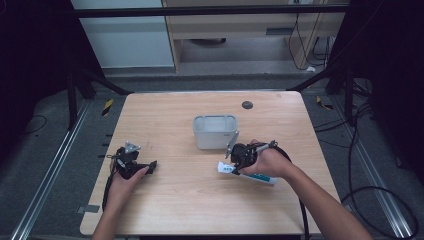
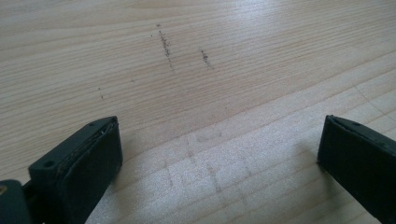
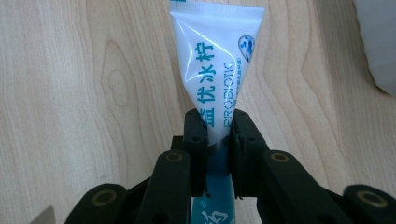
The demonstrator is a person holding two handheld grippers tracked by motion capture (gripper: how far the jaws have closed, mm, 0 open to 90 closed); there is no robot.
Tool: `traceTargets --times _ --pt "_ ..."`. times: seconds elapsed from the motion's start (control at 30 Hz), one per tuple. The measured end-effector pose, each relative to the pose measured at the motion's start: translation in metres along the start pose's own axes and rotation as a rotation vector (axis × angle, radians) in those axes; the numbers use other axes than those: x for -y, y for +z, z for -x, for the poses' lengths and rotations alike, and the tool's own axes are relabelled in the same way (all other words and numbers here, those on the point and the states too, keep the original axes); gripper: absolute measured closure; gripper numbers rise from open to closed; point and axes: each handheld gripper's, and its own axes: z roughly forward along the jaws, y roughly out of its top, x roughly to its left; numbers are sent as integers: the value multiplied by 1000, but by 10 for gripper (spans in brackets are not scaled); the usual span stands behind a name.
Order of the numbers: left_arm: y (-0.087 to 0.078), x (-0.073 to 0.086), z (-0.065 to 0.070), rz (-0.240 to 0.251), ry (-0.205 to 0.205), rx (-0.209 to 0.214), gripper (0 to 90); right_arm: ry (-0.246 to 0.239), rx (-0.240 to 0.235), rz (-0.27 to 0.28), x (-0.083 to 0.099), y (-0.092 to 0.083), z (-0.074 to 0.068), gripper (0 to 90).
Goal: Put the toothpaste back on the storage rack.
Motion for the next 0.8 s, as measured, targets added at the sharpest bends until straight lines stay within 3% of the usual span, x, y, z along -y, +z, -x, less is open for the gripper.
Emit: traceTargets --times 0.5,0.8 --pt "0 0 0 0 0 0 0 22 26 20 6 -17 4 792" --pt "0 0 0 0 -1 1 0 68 59 61 11 -35 9 792"
